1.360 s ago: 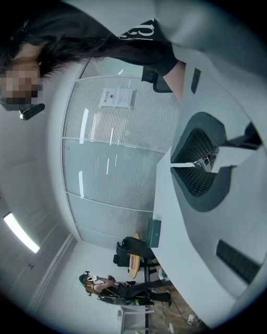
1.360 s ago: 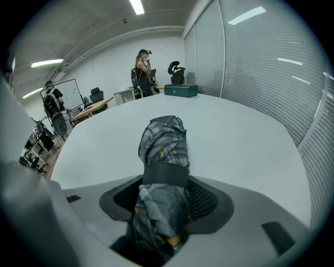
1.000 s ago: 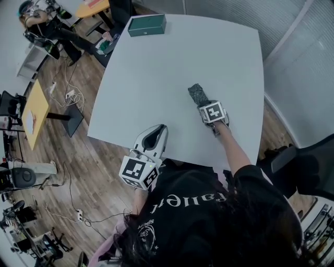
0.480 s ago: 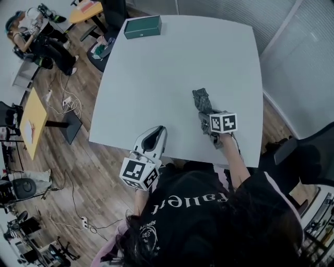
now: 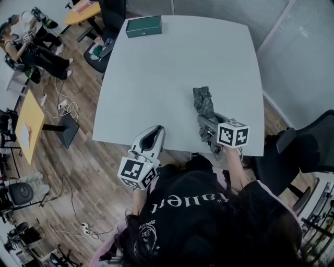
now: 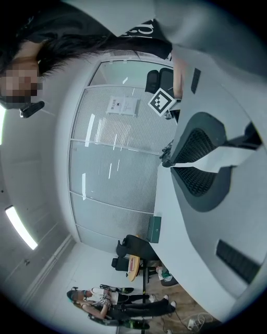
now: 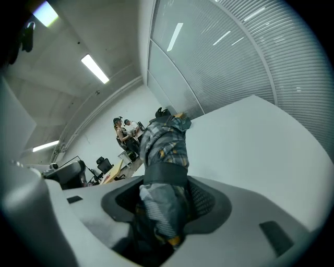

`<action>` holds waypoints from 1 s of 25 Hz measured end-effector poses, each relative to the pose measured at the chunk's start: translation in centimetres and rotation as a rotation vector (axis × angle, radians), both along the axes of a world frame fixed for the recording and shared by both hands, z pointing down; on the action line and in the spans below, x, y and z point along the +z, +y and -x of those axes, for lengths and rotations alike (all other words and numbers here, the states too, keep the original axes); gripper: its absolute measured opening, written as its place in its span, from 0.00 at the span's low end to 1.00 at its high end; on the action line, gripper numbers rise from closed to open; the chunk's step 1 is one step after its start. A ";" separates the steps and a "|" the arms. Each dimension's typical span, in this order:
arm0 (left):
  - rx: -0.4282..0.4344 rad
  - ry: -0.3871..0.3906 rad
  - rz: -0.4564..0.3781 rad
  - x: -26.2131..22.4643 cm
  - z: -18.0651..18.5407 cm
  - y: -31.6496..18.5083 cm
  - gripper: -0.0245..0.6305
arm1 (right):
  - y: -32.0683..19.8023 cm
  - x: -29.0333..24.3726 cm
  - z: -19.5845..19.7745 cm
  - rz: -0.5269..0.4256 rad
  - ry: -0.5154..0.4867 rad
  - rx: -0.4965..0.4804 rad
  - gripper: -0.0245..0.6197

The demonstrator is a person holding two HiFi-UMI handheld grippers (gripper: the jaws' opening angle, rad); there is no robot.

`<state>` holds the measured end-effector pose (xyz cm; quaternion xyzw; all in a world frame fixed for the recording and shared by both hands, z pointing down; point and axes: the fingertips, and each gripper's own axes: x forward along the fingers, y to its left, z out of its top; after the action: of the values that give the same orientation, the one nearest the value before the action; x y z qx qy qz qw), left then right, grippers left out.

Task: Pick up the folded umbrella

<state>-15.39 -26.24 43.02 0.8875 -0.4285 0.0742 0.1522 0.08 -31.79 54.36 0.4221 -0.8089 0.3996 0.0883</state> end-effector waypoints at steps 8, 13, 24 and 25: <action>0.054 0.001 -0.026 -0.5 5.2 4.3 0.09 | 6.7 -4.0 5.4 -0.035 -0.070 0.049 0.40; 0.111 0.020 -0.034 -0.6 7.4 7.4 0.09 | 10.6 -5.7 8.8 -0.066 -0.096 0.077 0.40; 0.229 0.058 -0.012 0.2 7.8 12.2 0.09 | 18.1 -6.3 12.5 -0.043 -0.142 0.115 0.40; 0.234 0.059 -0.012 0.3 7.6 12.5 0.09 | 18.5 -6.2 12.4 -0.041 -0.141 0.116 0.40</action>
<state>-22.99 -13.72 43.33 0.9342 -0.3176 0.0628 0.1497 -12.32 -13.31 48.12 0.4410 -0.7952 0.4161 -0.0007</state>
